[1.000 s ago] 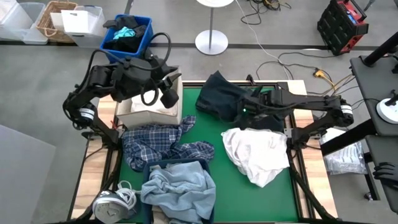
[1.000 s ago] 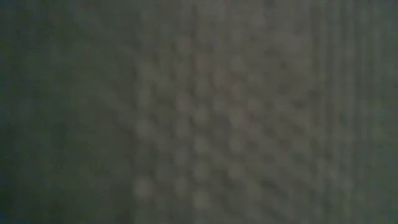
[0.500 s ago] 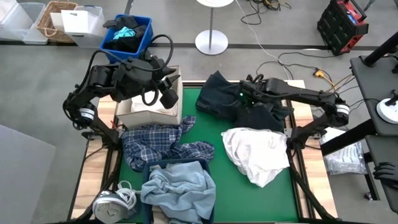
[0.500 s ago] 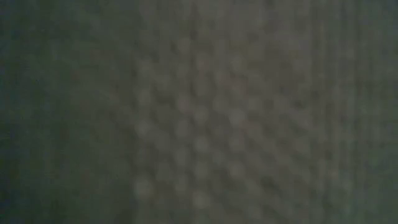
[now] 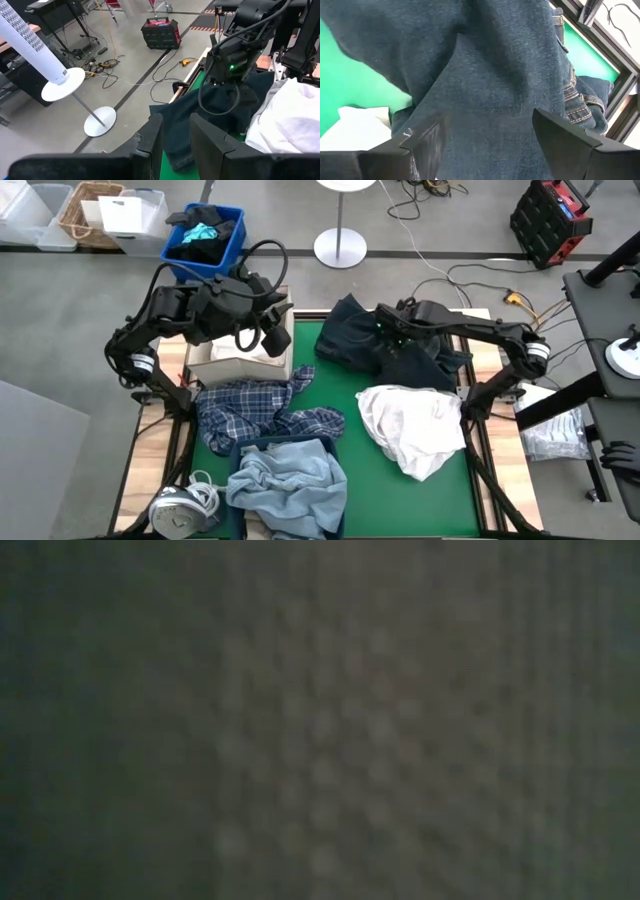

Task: Sort clothes
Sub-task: Put the blue pants into the blue laundry organizer

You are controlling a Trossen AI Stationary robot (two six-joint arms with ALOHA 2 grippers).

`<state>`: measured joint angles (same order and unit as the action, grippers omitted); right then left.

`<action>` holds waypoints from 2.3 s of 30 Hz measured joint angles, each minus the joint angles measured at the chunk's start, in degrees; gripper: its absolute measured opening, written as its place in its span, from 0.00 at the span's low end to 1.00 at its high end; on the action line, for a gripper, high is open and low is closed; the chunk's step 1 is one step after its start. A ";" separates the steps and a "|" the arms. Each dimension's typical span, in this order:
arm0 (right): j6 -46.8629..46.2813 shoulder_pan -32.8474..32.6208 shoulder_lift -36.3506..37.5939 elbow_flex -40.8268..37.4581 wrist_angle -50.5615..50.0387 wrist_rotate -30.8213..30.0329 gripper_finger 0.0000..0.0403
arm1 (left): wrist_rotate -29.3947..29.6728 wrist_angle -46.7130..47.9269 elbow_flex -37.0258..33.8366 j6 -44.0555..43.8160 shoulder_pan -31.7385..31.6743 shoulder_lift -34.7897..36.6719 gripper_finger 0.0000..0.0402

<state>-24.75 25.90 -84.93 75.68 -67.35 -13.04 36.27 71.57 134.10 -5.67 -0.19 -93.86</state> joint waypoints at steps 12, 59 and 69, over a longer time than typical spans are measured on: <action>-1.48 2.02 -0.47 -0.12 0.33 -0.97 0.72 | -0.04 0.31 0.00 0.63 0.00 0.00 0.19; 7.95 12.29 -10.51 -4.94 7.69 6.89 0.45 | 0.22 0.48 0.02 1.53 -0.02 -2.24 0.19; 9.94 12.25 -4.72 -3.91 7.56 7.50 0.04 | 0.22 0.42 0.02 1.80 -0.01 -2.54 0.19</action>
<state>-14.81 38.15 -89.65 71.76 -59.79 -5.54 36.49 71.99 134.13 -3.87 -0.20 -96.40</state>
